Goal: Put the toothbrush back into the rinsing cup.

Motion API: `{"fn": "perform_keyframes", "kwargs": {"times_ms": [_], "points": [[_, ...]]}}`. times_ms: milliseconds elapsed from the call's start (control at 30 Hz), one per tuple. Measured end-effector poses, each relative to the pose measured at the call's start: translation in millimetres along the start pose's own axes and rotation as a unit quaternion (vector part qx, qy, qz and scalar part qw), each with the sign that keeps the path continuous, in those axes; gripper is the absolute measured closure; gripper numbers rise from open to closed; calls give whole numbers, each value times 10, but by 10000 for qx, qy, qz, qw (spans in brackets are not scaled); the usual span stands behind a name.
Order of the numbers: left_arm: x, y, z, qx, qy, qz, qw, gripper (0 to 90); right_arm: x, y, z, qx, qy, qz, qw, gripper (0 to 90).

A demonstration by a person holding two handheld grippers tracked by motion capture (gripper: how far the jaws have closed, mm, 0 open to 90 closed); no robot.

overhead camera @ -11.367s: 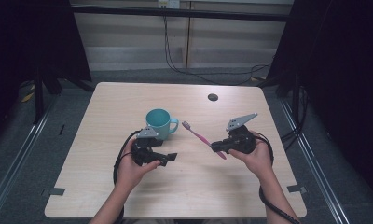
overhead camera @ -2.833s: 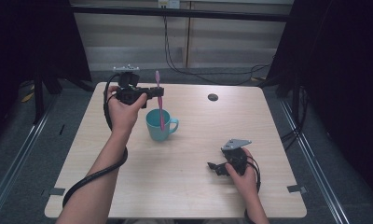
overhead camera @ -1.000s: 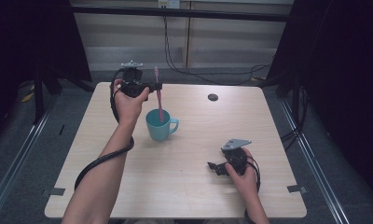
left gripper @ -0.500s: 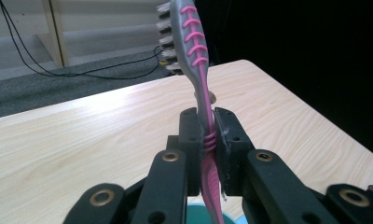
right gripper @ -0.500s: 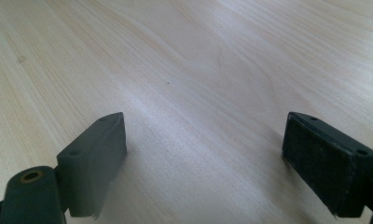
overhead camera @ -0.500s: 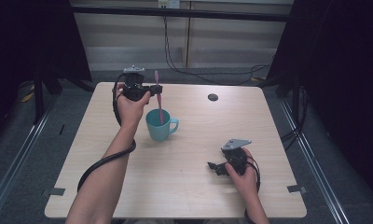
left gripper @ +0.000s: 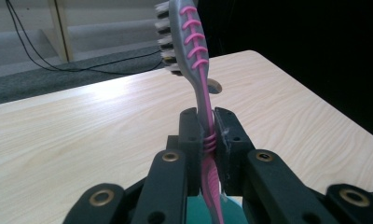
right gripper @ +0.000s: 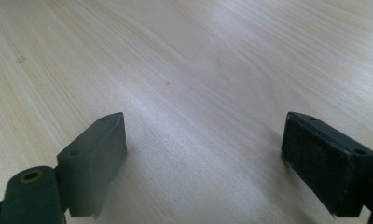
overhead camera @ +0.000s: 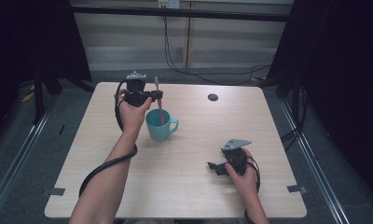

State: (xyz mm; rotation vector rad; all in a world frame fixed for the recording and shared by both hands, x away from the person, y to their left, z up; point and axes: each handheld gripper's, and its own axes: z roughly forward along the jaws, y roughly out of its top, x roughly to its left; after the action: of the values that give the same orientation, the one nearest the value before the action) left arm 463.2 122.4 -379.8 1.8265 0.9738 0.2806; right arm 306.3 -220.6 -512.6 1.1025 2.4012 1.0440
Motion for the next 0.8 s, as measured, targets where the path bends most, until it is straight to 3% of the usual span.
{"fn": "perform_keyframes", "kwargs": {"times_ms": [800], "points": [[-30, -335, -42, 205, 43, -33, 9998, 818, 25, -1, -1, -9, 2, -26, 10000, 140]]}}
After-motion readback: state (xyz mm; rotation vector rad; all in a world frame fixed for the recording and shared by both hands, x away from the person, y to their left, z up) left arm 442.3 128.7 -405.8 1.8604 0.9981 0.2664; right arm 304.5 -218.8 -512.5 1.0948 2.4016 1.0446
